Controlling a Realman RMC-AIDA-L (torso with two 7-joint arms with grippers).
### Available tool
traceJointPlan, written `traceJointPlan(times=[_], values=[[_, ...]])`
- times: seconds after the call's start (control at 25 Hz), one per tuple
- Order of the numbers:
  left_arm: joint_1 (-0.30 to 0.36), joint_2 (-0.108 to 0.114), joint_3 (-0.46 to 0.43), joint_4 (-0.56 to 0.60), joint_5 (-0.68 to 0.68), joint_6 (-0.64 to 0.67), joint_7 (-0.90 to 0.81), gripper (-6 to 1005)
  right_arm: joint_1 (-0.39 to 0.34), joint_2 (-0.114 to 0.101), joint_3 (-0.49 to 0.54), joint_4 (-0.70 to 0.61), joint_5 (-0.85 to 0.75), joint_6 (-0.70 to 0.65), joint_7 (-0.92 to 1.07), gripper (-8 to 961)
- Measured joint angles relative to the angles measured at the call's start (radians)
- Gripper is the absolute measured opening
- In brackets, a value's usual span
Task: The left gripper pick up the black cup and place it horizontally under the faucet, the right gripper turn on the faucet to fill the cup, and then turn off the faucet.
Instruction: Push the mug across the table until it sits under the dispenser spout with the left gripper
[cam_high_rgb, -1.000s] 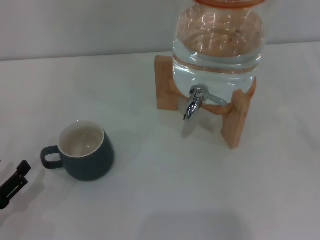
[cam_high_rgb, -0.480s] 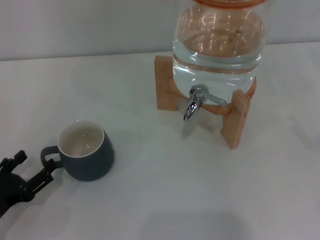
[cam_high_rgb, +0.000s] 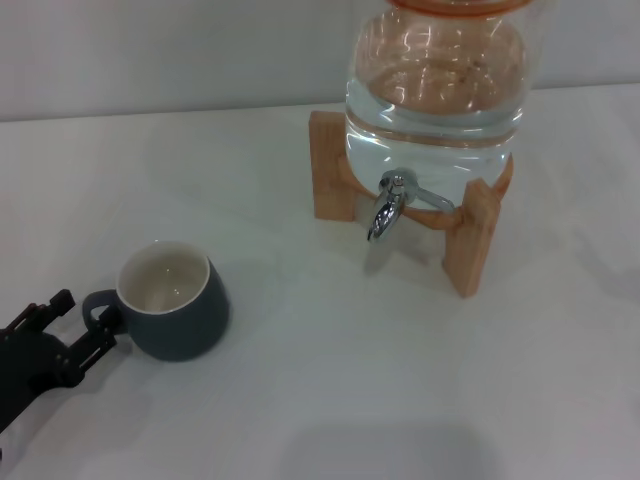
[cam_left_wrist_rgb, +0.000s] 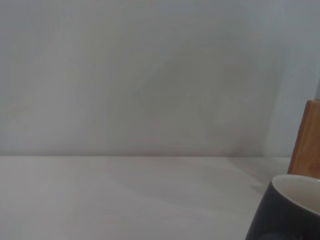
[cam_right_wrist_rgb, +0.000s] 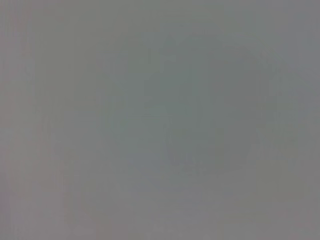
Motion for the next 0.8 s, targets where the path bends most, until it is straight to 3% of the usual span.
traceJointPlan(times=[0.36,0.8], values=[[-0.043,0.0,0.0,-0.025,0.0,0.055,-0.022,630,0.012,0.0,0.002,0.0,-0.001,-0.003,-0.004,819],[-0.056,0.0,0.0,-0.026,0.002,0.061,-0.026,489,0.029,0.0,0.0,0.0,-0.001,-0.037,-0.01,818]])
